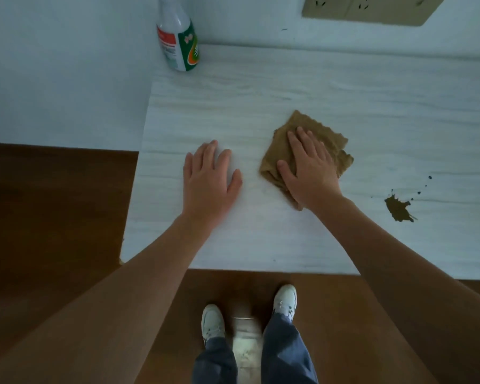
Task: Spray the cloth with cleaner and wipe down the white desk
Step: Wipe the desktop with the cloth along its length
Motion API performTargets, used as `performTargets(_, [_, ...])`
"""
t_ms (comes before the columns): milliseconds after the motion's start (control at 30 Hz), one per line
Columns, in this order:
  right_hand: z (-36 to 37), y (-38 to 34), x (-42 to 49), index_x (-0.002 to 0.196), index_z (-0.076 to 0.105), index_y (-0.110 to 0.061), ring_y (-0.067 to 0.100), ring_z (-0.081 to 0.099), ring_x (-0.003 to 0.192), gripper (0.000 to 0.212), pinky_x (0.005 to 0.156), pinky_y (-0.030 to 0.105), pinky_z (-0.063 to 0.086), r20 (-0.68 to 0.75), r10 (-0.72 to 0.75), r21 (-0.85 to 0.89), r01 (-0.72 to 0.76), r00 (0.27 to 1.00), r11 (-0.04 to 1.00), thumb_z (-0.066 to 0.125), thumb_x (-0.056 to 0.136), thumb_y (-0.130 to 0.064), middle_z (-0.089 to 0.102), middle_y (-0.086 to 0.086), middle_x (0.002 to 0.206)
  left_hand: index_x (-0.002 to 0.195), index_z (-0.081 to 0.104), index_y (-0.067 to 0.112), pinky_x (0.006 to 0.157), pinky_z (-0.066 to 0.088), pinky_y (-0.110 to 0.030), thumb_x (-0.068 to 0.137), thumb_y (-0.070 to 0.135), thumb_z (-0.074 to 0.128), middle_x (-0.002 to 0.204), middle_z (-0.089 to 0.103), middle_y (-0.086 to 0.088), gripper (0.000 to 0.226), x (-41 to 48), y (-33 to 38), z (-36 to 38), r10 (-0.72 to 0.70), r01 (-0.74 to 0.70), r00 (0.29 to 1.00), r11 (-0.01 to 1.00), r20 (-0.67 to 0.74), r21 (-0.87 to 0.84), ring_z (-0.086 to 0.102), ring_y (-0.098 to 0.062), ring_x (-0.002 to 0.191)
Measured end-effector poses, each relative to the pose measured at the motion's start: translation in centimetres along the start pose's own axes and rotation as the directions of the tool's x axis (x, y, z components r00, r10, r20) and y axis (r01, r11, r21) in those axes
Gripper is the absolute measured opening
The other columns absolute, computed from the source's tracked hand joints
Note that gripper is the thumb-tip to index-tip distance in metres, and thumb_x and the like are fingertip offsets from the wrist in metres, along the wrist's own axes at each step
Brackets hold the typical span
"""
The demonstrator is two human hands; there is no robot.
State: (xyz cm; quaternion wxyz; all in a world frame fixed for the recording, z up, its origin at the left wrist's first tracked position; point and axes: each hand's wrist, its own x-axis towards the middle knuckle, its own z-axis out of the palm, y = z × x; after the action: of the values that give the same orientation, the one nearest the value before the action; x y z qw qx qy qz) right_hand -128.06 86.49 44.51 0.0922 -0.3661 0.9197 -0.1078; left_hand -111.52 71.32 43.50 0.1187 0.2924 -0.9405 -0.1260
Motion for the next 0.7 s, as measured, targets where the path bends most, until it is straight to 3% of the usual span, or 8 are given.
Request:
performTargets(100, [-0.7, 1.3, 4.0, 0.160, 0.015, -0.017, 0.022, 0.004, 0.155, 0.069, 0.126, 0.040, 0.001, 0.001, 0.108, 0.012, -0.108, 0.994, 0.994, 0.036, 0.102, -0.048, 0.010, 0.004, 0.168, 0.137, 0.057, 0.014, 0.122, 0.026, -0.055, 0.099, 0.040, 0.046, 0.153, 0.048, -0.014, 0.048, 0.8, 0.8, 0.8, -0.051, 0.051, 0.999, 0.998, -0.014, 0.048, 0.040, -0.035, 0.145])
performTargets(167, [-0.5, 0.8, 5.6, 0.160, 0.014, -0.015, 0.022, 0.001, 0.155, 0.069, 0.126, 0.041, -0.002, -0.002, 0.076, -0.003, -0.076, 0.997, 0.997, 0.034, 0.102, -0.046, 0.008, 0.005, 0.169, 0.137, 0.057, 0.014, 0.122, 0.026, -0.055, 0.099, 0.040, 0.048, 0.154, 0.048, -0.013, 0.047, 0.6, 0.8, 0.7, -0.049, 0.051, 0.999, 0.996, -0.021, 0.069, 0.040, -0.034, 0.146])
performTargets(267, [-0.1, -0.7, 7.4, 0.160, 0.015, -0.015, 0.021, 0.002, 0.156, 0.069, 0.126, 0.041, -0.003, 0.034, -0.124, -0.028, 0.125, 0.992, 0.992, 0.034, 0.102, -0.045, 0.009, 0.005, 0.168, 0.142, 0.055, 0.016, 0.124, 0.024, -0.053, 0.099, 0.043, 0.046, 0.157, 0.045, -0.012, 0.052, 0.8, 1.0, 0.5, -0.070, 0.068, 0.997, 0.994, 0.017, 0.087, 0.037, -0.033, 0.148])
performTargets(433, [-0.2, -1.0, 11.6, 0.158, 0.027, -0.018, 0.022, 0.014, 0.154, 0.069, 0.126, 0.040, 0.003, 0.105, -0.451, -0.027, 0.456, 0.886, 0.890, 0.038, 0.099, -0.051, 0.021, 0.003, 0.166, 0.149, 0.051, 0.018, 0.125, 0.024, -0.052, 0.100, 0.045, 0.047, 0.160, 0.042, -0.010, 0.056, 1.0, 0.9, 0.4, -0.067, 0.061, 0.996, 0.991, 0.050, 0.123, 0.034, -0.031, 0.151])
performTargets(500, [-0.5, -0.1, 13.5, 0.158, 0.028, -0.020, 0.022, 0.016, 0.154, 0.069, 0.126, 0.039, 0.004, 0.095, -0.439, -0.041, 0.444, 0.893, 0.895, 0.036, 0.099, -0.054, 0.023, 0.002, 0.166, 0.149, 0.052, 0.018, 0.125, 0.024, -0.052, 0.099, 0.045, 0.050, 0.160, 0.042, -0.010, 0.056, 1.0, 0.8, 0.4, -0.066, 0.061, 0.997, 0.992, 0.041, 0.113, 0.034, -0.030, 0.151])
performTargets(700, [-3.0, 5.0, 20.0, 0.157, 0.028, -0.019, 0.025, 0.019, 0.152, 0.068, 0.125, 0.040, 0.006, -0.002, -0.202, -0.030, 0.202, 0.979, 0.979, 0.039, 0.099, -0.054, 0.026, 0.005, 0.164, 0.147, 0.054, 0.017, 0.124, 0.026, -0.053, 0.098, 0.044, 0.051, 0.160, 0.043, -0.009, 0.056, 1.1, 0.8, 0.5, -0.060, 0.057, 0.998, 0.993, 0.022, 0.106, 0.035, -0.030, 0.151])
